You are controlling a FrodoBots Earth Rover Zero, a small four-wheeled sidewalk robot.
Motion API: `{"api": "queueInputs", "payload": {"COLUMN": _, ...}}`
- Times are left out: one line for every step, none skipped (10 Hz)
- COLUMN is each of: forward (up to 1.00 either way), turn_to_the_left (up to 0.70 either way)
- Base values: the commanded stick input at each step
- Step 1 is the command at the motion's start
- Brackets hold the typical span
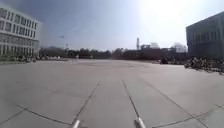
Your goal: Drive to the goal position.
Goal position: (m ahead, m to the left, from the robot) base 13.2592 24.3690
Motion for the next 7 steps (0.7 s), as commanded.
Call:
{"api": "queueInputs", "payload": {"forward": 0.85, "turn_to_the_left": 0.00}}
{"api": "queueInputs", "payload": {"forward": 0.88, "turn_to_the_left": -0.10}}
{"api": "queueInputs", "payload": {"forward": 0.98, "turn_to_the_left": -0.34}}
{"api": "queueInputs", "payload": {"forward": 1.00, "turn_to_the_left": -0.11}}
{"api": "queueInputs", "payload": {"forward": 1.00, "turn_to_the_left": 0.00}}
{"api": "queueInputs", "payload": {"forward": 1.00, "turn_to_the_left": 0.00}}
{"api": "queueInputs", "payload": {"forward": 1.00, "turn_to_the_left": 0.00}}
